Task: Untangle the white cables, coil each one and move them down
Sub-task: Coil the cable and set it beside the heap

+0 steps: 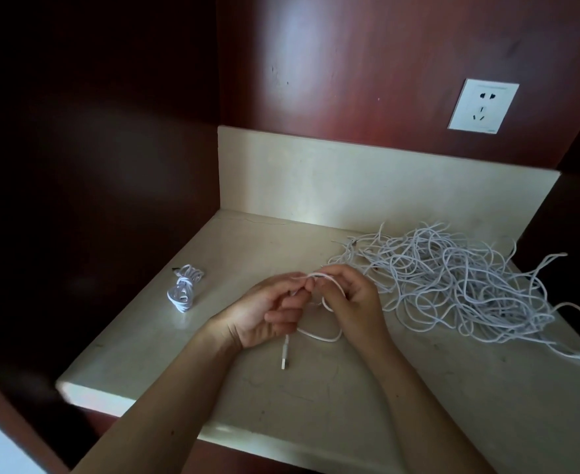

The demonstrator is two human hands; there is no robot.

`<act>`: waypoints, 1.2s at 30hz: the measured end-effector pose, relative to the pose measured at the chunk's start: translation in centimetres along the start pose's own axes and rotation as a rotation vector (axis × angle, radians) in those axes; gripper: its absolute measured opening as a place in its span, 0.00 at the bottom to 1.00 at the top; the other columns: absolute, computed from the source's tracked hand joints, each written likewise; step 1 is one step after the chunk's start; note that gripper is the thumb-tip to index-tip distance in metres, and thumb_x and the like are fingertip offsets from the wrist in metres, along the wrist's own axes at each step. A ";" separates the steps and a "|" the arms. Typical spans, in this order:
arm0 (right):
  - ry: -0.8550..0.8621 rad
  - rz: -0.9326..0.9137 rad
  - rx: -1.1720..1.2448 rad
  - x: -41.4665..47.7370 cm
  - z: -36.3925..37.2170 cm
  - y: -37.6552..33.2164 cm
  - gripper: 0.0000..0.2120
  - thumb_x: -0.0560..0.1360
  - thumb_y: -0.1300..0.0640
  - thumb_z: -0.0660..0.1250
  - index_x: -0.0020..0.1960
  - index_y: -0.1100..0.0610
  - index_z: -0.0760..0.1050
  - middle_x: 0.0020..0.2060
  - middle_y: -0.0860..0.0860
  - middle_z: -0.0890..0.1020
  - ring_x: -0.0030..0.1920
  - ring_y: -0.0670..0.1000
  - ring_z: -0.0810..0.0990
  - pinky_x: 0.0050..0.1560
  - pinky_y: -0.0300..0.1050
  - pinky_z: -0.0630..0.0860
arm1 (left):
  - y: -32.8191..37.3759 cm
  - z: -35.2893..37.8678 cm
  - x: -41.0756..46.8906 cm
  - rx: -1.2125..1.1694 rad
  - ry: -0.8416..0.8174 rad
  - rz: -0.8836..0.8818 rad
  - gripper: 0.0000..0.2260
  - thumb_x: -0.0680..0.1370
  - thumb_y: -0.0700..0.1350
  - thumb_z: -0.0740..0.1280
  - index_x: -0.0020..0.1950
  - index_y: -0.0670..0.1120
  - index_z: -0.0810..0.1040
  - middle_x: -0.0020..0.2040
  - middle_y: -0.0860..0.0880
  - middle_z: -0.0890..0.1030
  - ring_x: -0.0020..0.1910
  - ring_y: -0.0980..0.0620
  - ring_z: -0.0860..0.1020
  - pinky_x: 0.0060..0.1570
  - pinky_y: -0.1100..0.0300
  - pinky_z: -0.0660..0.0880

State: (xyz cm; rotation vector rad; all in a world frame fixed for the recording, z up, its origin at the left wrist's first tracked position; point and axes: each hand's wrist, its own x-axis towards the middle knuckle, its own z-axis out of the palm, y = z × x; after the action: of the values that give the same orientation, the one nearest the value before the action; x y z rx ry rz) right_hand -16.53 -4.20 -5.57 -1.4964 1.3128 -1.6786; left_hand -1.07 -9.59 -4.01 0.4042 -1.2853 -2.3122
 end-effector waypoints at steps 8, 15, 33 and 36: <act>-0.070 -0.161 -0.642 -0.9 0.3 0.7 0.22 0.76 0.38 0.55 0.37 0.53 0.74 0.30 0.47 0.78 0.33 0.44 0.75 0.36 0.47 0.70 | 1.1 -0.8 0.2 -0.489 0.249 0.338 0.09 0.76 0.44 0.61 0.44 0.45 0.82 0.51 0.45 0.82 0.35 0.54 0.78 0.25 0.67 0.73; -0.166 -0.357 -0.876 -0.4 0.6 1.1 0.16 0.79 0.48 0.58 0.37 0.52 0.76 0.31 0.44 0.70 0.37 0.46 0.70 0.37 0.42 0.62 | 1.4 -0.6 0.1 -0.518 0.314 0.388 0.12 0.83 0.47 0.56 0.52 0.49 0.80 0.58 0.46 0.83 0.54 0.49 0.83 0.48 0.57 0.80; -0.038 -0.322 -0.446 -0.6 0.4 -0.8 0.07 0.68 0.57 0.62 0.32 0.53 0.69 0.29 0.48 0.71 0.33 0.51 0.72 0.36 0.49 0.69 | 1.3 -1.8 0.6 -0.520 0.584 0.661 0.12 0.85 0.45 0.53 0.54 0.47 0.76 0.34 0.49 0.73 0.36 0.49 0.79 0.48 0.52 0.79; -0.133 -0.277 -0.614 -1.0 0.8 -0.8 0.08 0.67 0.52 0.60 0.33 0.56 0.70 0.28 0.48 0.71 0.31 0.47 0.70 0.34 0.43 0.68 | 1.6 -2.3 0.6 -0.564 0.621 0.686 0.11 0.84 0.45 0.55 0.53 0.49 0.77 0.35 0.50 0.72 0.38 0.51 0.81 0.53 0.52 0.77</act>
State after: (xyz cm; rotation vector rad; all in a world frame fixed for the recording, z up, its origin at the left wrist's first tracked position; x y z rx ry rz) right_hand -15.37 -3.27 -5.37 -2.1825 1.7022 -1.3522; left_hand -0.11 -12.25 -3.82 0.3638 -0.3512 -1.6521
